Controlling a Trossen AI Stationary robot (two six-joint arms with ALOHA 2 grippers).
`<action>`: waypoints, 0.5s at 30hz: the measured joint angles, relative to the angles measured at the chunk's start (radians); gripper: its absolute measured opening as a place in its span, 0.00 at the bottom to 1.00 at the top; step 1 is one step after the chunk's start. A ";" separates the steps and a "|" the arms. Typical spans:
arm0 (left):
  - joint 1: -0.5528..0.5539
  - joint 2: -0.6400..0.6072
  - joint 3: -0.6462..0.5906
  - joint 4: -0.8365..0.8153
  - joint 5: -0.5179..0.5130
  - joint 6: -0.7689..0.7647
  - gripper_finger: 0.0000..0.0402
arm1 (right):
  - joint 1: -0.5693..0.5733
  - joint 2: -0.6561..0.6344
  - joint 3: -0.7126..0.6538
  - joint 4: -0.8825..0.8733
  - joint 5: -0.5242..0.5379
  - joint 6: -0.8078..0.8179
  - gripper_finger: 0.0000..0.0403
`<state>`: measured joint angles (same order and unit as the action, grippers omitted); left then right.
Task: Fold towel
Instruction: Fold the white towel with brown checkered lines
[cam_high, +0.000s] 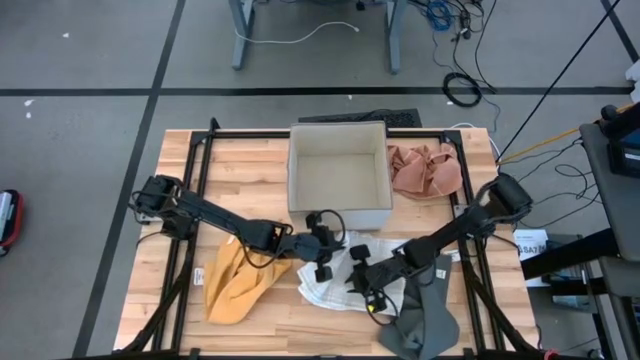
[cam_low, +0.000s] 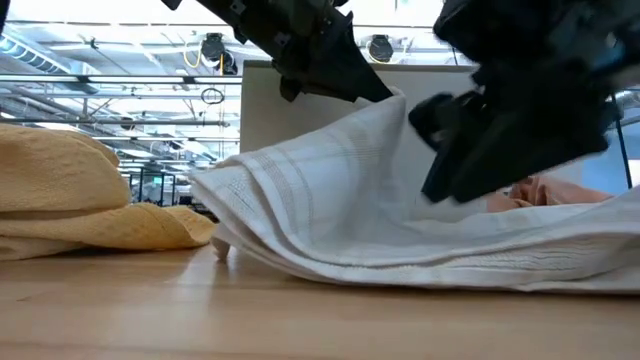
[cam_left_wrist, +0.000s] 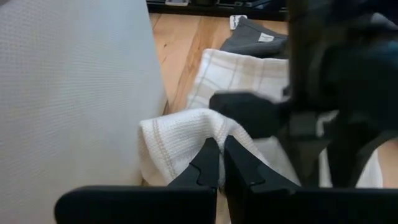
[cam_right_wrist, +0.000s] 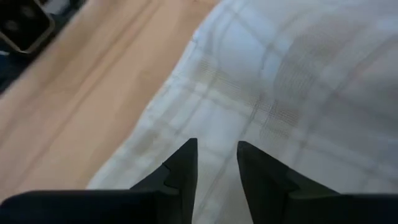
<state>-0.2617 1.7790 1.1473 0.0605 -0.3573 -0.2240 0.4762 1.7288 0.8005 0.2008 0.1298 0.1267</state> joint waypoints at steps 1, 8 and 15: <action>0.001 0.000 0.000 0.000 0.000 0.000 0.02 | 0.008 -0.020 0.000 -0.030 0.000 0.009 0.25; 0.000 0.000 0.000 0.000 -0.001 0.000 0.02 | 0.078 -0.176 0.000 -0.307 -0.001 0.113 0.25; 0.002 0.000 0.000 0.000 -0.002 -0.001 0.03 | 0.111 -0.235 0.000 -0.511 0.032 0.234 0.25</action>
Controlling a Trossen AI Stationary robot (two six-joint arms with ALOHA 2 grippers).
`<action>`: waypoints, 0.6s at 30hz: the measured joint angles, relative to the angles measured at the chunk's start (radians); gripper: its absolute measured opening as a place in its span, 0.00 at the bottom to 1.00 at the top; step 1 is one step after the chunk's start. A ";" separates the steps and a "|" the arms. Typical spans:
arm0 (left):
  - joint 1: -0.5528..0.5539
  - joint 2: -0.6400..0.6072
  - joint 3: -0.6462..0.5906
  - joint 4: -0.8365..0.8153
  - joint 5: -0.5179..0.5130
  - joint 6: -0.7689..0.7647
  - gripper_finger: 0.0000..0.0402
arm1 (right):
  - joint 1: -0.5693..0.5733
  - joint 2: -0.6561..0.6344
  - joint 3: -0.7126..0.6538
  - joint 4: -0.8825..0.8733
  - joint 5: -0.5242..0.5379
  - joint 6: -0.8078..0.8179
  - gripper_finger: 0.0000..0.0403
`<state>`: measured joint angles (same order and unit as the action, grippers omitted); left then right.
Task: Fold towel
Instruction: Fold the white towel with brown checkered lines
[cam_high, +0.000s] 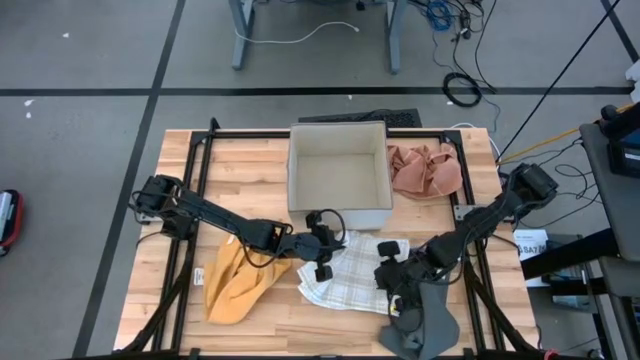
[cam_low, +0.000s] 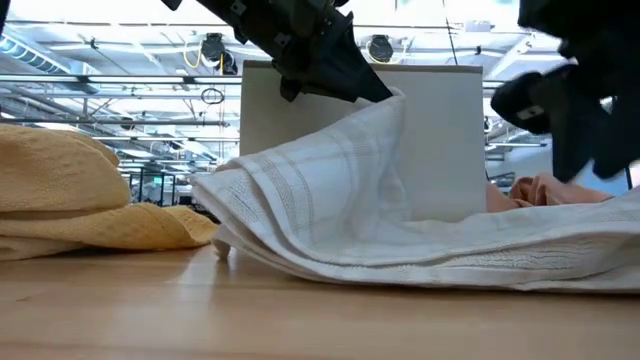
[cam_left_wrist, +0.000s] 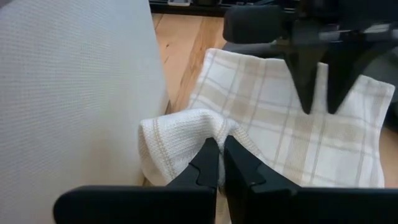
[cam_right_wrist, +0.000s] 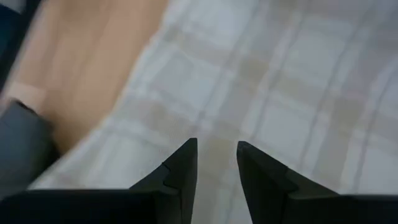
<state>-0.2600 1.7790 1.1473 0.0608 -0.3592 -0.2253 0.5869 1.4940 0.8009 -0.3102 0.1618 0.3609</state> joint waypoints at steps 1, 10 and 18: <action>0.000 0.000 0.000 0.000 0.000 0.000 0.03 | 0.000 0.011 0.000 -0.006 0.000 0.010 0.25; 0.005 0.000 0.000 -0.001 -0.024 0.000 0.03 | -0.018 0.189 0.005 0.072 -0.004 -0.006 0.25; 0.014 0.000 0.017 -0.093 -0.082 -0.006 0.02 | -0.069 0.284 0.004 0.321 -0.001 -0.076 0.25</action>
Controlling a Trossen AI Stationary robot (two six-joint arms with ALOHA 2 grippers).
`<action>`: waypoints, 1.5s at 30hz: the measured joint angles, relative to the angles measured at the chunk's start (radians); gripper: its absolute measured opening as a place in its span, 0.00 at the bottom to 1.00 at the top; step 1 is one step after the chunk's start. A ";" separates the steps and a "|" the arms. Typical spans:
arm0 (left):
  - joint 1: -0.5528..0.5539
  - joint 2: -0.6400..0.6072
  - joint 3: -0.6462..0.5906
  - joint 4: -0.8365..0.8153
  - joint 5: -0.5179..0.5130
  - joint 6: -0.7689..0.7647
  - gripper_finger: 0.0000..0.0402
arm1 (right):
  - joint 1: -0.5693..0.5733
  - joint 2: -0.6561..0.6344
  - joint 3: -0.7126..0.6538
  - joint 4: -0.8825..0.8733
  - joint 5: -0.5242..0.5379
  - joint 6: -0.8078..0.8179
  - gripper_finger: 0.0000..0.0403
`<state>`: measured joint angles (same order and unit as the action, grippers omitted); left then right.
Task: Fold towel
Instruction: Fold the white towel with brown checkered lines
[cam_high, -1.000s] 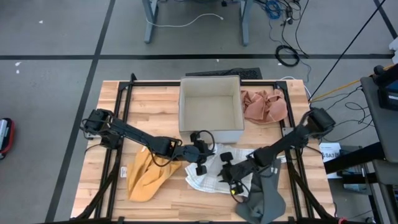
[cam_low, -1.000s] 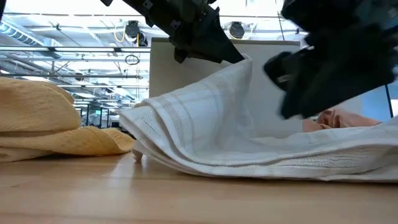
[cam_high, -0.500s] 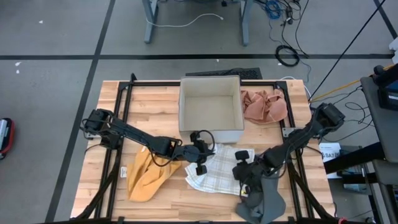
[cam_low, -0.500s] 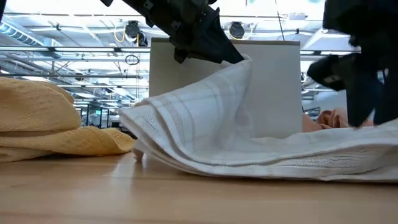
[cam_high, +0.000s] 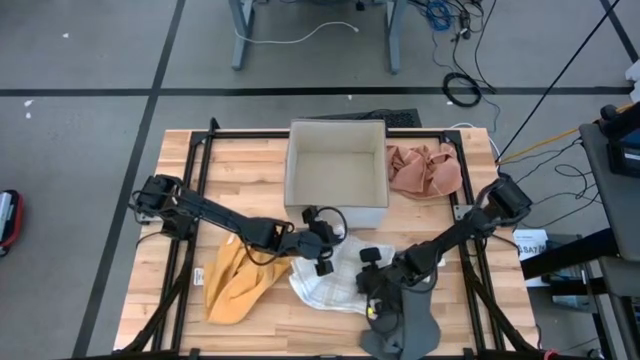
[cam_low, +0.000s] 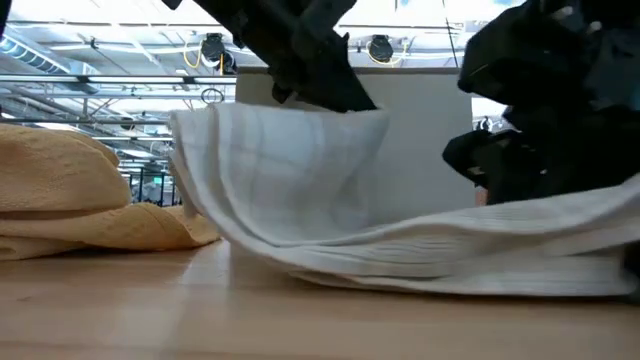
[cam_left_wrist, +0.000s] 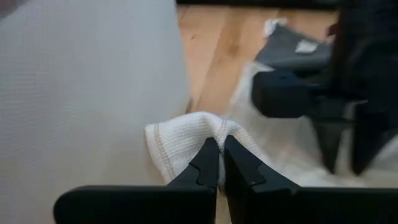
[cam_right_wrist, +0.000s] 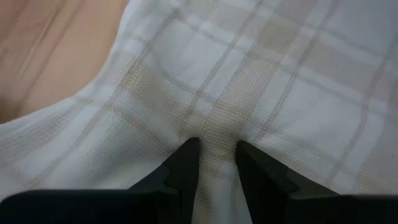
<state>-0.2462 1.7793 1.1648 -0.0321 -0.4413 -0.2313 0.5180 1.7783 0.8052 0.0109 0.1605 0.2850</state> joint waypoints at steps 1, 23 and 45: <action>0.000 0.009 0.015 -0.030 -0.008 -0.004 0.02 | -0.006 0.001 -0.001 0.014 0.000 -0.007 0.25; -0.007 0.419 0.515 -0.387 -0.002 0.048 0.21 | -0.019 -0.004 -0.005 0.051 0.059 -0.075 0.25; 0.002 0.417 0.518 -0.360 0.038 0.058 0.25 | 0.045 -0.227 -0.006 -0.333 0.416 -0.044 0.25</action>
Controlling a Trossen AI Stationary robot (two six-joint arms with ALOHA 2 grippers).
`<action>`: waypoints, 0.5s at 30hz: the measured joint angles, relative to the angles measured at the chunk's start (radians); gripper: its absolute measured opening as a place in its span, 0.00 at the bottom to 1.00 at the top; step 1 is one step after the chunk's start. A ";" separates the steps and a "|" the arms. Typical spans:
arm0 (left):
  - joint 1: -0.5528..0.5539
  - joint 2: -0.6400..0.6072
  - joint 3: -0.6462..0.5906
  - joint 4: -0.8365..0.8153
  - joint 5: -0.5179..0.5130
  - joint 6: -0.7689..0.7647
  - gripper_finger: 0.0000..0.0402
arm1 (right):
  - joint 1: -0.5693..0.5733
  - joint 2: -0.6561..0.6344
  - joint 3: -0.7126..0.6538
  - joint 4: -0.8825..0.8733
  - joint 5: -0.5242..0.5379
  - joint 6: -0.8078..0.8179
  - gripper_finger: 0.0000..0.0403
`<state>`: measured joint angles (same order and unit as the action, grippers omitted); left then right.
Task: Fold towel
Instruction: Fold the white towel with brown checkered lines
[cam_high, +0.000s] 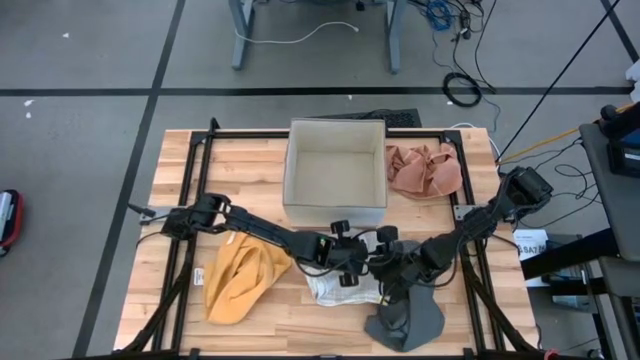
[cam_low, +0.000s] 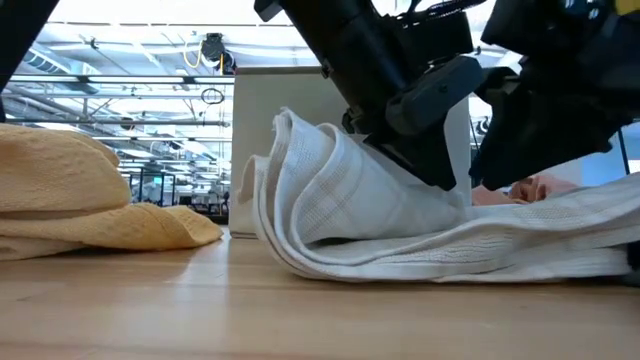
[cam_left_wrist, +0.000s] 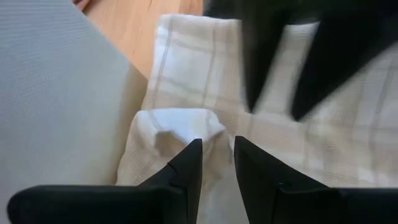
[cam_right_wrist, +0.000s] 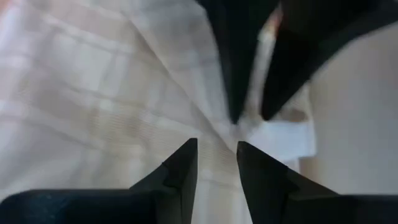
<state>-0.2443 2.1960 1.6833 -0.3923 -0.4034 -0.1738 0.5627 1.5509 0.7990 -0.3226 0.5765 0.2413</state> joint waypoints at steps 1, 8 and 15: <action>0.000 0.000 0.000 0.002 0.001 0.000 0.25 | -0.006 0.000 0.000 -0.007 0.004 -0.002 0.25; -0.001 -0.003 -0.001 0.006 0.002 0.008 0.25 | -0.019 0.000 0.000 -0.010 0.005 -0.013 0.25; -0.028 -0.043 0.087 -0.188 -0.050 0.026 0.25 | -0.019 0.000 0.001 0.011 0.004 -0.030 0.25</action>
<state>-0.2721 2.1530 1.7706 -0.5806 -0.4532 -0.1478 0.5442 1.5509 0.7998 -0.3119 0.5808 0.2113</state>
